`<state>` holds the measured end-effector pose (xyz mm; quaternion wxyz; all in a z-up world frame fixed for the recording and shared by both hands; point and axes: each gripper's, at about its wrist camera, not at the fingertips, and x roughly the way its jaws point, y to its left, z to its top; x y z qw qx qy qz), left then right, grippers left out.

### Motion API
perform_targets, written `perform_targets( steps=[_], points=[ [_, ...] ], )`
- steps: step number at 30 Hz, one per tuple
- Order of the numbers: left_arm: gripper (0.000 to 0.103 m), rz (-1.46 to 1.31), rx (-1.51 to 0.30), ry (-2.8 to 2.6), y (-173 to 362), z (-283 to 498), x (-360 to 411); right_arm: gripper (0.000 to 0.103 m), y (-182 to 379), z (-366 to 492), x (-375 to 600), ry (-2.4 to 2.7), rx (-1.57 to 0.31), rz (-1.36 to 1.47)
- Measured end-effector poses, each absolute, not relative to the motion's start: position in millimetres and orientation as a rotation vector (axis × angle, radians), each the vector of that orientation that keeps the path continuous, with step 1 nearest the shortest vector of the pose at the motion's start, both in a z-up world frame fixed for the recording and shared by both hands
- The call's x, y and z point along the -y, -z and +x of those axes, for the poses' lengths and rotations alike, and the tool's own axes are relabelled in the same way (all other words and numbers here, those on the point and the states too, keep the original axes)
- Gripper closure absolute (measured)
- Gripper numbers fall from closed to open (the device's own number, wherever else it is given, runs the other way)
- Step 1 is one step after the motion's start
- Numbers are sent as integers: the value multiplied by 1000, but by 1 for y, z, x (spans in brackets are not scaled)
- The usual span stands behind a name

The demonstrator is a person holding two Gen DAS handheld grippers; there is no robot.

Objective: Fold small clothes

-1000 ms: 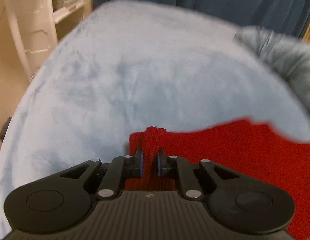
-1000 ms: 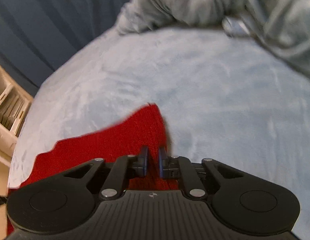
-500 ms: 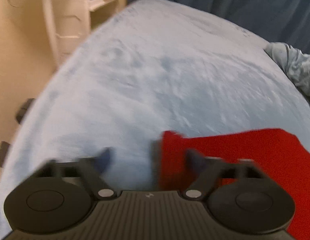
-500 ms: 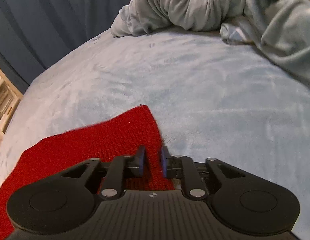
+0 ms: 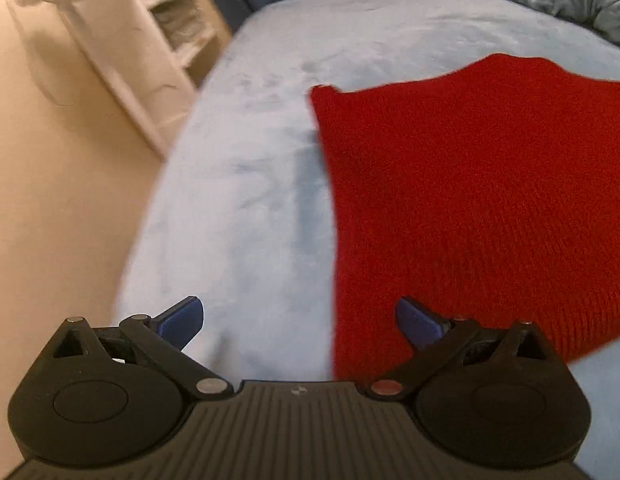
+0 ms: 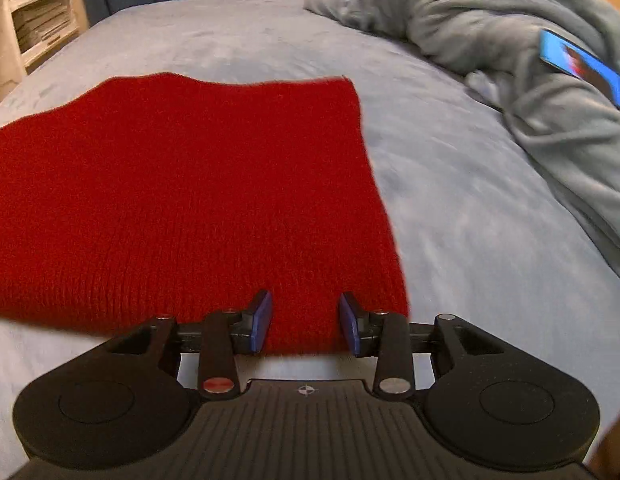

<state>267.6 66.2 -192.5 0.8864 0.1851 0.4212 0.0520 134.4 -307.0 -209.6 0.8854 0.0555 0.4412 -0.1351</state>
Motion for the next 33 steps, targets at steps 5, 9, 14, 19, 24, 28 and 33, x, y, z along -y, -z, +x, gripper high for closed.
perform_targets(
  steps=[5, 9, 14, 19, 24, 28, 33],
  points=[
    [0, 286, -858, -114, 138, 220, -76, 50, 143, 85, 306, 262, -850, 206],
    [0, 141, -798, -74, 74, 161, -60, 21, 79, 40, 275, 172, -707, 259],
    [0, 46, -806, -53, 35, 94, -29, 15, 46, -7, 236, 173, -657, 250],
    [0, 51, -823, -43, 36, 49, -18, 15, 45, -49, 210, 170, -648, 192],
    [0, 49, -814, -35, 36, 24, -22, 15, 44, -68, 200, 158, -637, 179],
    [0, 32, -802, -30, 33, 17, -25, 15, 38, -74, 195, 147, -612, 156],
    [0, 24, -803, -15, 31, 15, -26, 15, 36, -75, 192, 145, -601, 145]
  ],
)
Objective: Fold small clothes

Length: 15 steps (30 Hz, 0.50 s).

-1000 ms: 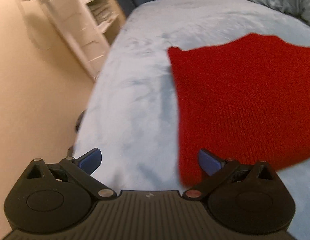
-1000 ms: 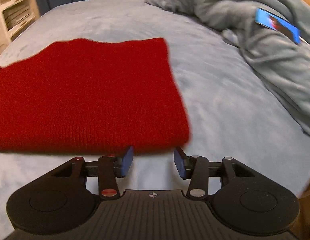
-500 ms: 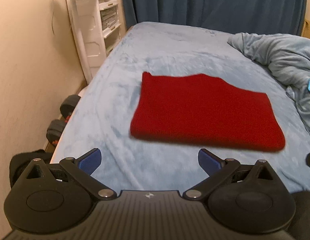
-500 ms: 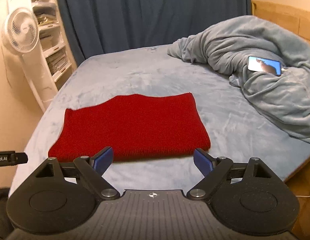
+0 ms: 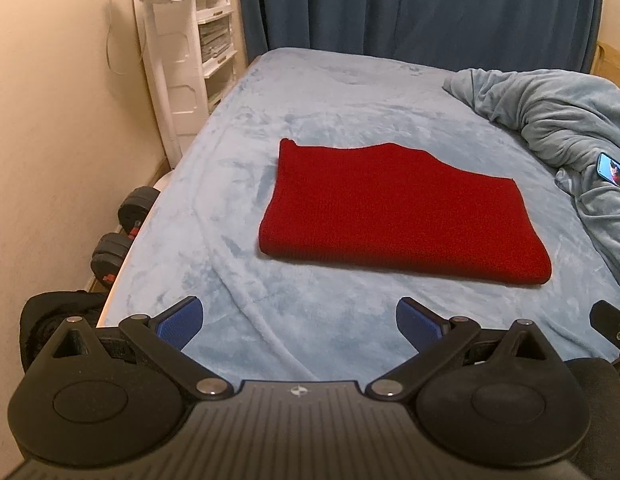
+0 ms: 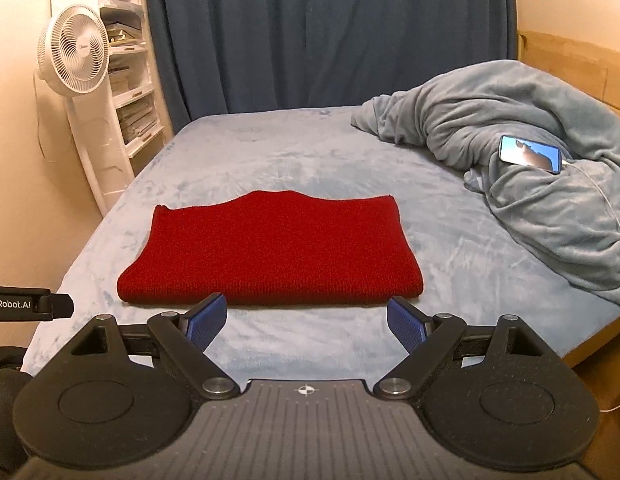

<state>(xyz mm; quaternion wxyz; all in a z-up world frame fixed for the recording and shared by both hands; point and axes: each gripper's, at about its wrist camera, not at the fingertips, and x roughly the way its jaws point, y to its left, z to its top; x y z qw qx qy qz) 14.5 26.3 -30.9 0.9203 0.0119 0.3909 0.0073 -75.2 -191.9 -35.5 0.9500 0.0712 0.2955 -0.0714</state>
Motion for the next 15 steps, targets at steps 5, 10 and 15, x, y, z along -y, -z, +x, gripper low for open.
perform_targets(
  steps=[5, 10, 15],
  points=[
    [0, 29, -801, -7, 31, 14, -26, 15, 36, -74, 191, 149, -607, 145],
    [0, 24, -806, -9, 31, 15, -27, 15, 37, -73, 188, 146, -610, 140],
    [0, 27, -815, -13, 33, 17, -26, 15, 40, -71, 188, 145, -622, 145]
  ],
)
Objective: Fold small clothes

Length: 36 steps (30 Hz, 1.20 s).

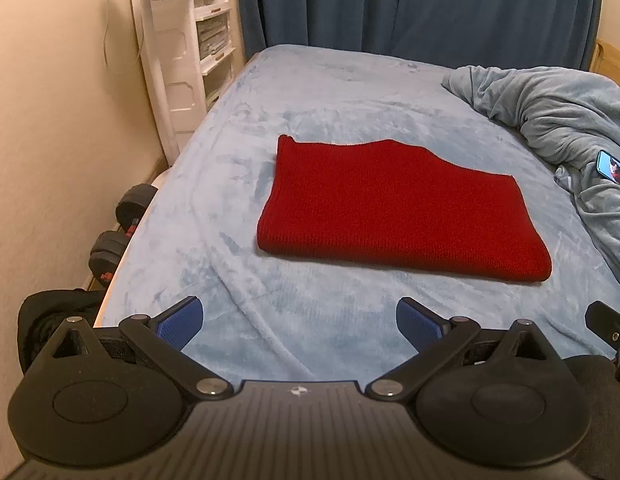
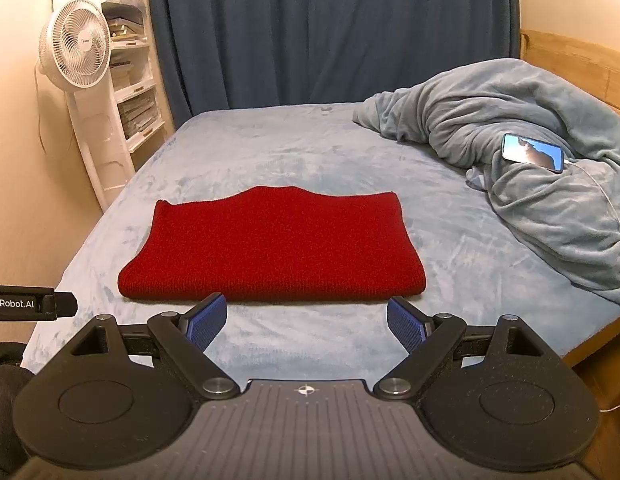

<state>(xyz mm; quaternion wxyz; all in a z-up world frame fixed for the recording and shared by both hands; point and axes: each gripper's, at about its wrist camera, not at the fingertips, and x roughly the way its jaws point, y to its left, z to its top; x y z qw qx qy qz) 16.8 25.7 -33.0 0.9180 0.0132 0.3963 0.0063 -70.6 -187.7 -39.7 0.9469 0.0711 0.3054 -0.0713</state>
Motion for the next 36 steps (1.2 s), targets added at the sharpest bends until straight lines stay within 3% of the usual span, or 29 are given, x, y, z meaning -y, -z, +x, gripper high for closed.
perform_targets(
  steps=[22, 36],
  points=[
    [0, 55, -834, -10, 42, 26, -18, 15, 50, -60, 197, 142, -627, 199],
    [0, 84, -930, -105, 79, 84, -23, 15, 92, -20, 233, 170, -691, 335]
  ],
)
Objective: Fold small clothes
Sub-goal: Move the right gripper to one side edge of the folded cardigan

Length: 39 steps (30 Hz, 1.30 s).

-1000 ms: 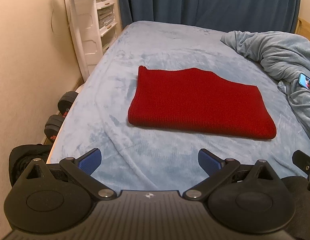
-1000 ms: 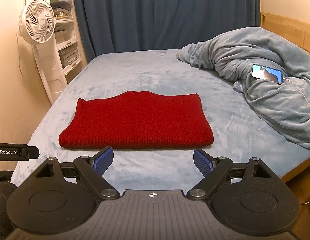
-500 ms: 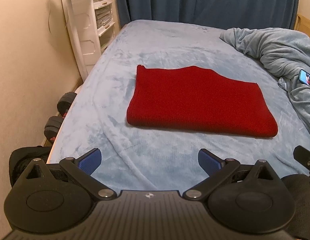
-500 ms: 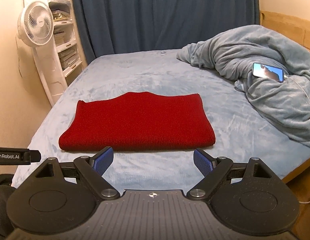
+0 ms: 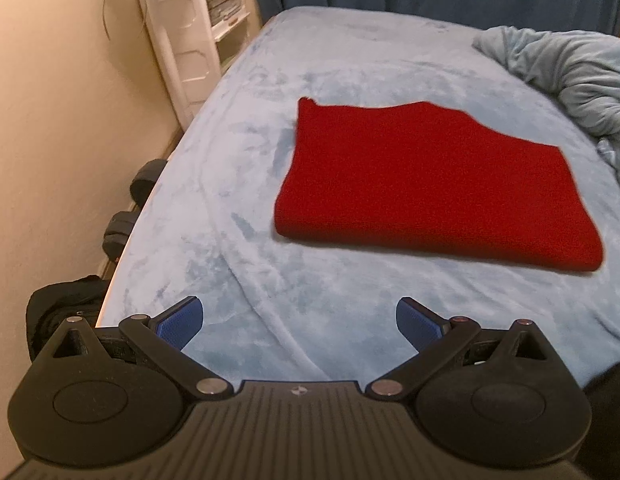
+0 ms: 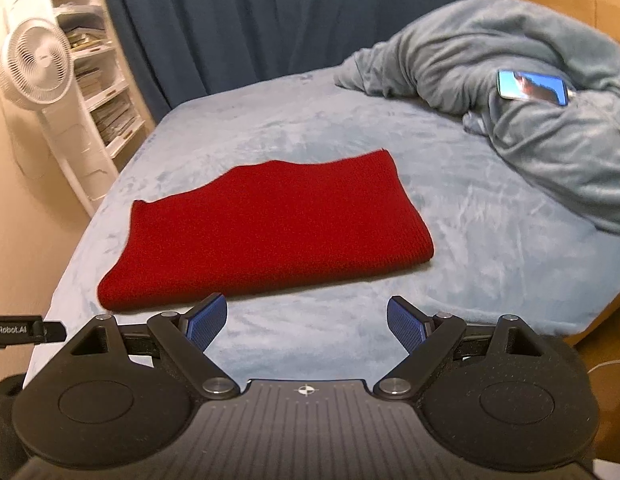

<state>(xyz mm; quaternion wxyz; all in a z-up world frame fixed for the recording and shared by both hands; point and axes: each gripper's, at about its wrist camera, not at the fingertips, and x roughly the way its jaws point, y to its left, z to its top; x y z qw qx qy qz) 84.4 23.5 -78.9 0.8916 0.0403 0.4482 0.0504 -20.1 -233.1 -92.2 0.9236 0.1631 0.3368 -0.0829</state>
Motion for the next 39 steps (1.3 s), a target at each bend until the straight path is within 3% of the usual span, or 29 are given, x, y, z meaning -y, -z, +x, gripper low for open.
perform_targets(
  steps=[15, 25, 39],
  points=[
    [0, 20, -858, -238, 151, 203, -75, 15, 183, 78, 347, 364, -721, 994],
    [0, -31, -847, -357, 181, 242, -113, 15, 224, 118, 373, 497, -755, 1085],
    [0, -103, -998, -386, 212, 255, -151, 12, 244, 122, 376, 553, -754, 1201]
  ],
)
